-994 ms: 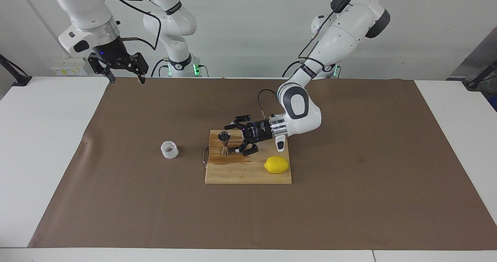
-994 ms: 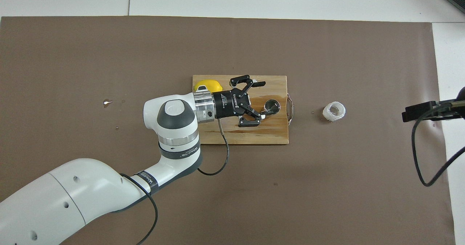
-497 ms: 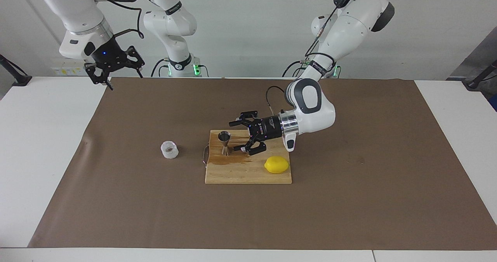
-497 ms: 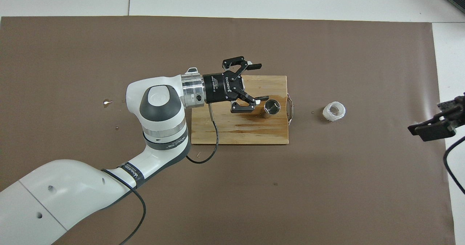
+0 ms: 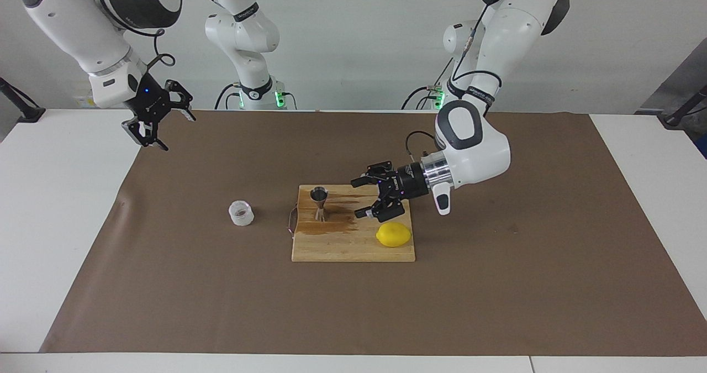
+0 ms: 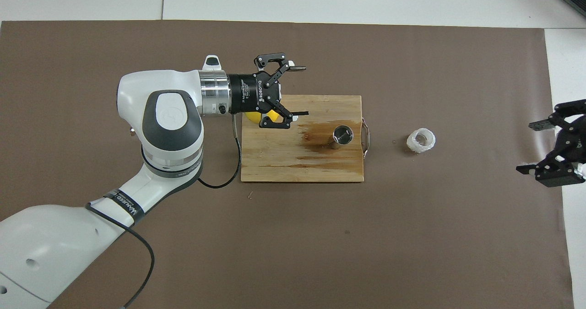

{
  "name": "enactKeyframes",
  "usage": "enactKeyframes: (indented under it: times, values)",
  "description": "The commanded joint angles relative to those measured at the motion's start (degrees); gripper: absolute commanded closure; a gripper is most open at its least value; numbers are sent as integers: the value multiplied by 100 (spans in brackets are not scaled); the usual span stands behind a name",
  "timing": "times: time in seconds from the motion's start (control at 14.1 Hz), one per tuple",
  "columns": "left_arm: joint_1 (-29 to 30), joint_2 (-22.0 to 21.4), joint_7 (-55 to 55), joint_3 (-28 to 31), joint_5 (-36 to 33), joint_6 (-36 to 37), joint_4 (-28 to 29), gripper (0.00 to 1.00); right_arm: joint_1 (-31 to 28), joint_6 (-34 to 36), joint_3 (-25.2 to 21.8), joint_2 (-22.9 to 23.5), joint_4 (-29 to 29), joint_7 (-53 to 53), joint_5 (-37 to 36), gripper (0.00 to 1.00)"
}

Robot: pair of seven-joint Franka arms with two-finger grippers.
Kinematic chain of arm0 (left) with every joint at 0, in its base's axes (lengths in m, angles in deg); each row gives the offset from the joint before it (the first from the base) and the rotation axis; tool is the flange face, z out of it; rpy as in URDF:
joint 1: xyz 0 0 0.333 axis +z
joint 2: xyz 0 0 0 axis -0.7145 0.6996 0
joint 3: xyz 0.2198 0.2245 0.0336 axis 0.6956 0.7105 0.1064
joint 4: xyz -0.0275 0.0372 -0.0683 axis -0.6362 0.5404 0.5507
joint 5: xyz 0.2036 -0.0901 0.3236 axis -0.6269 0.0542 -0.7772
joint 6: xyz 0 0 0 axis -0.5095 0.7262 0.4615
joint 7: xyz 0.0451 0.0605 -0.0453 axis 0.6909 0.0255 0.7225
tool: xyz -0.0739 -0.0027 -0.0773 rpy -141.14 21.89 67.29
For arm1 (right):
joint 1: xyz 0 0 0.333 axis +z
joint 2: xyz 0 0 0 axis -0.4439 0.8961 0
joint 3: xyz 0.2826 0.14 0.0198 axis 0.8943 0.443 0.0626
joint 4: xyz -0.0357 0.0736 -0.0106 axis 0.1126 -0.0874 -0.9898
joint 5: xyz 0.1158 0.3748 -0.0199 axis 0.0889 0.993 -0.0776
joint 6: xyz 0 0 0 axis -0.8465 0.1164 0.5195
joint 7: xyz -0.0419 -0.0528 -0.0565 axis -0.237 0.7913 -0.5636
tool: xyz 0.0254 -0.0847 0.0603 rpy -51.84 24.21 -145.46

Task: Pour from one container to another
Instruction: 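Open the left gripper and withdraw while the right gripper reaches forward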

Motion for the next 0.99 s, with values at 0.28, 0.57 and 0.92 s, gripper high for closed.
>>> enactKeyframes:
  times: [0.28,0.57,0.92]
  values:
    - [282,-531,82,97,-2760,149,157,0,-441,-634,38,1288,-239,2509,1330,0]
    - [308,-715,47,106,-4087,149,157,0,-248,-1171,55,1710,-477,3266,2059,0]
    - [299,-926,-241,88,-5739,412,157,0,-257,-1180,55,2660,-460,4329,3124,0]
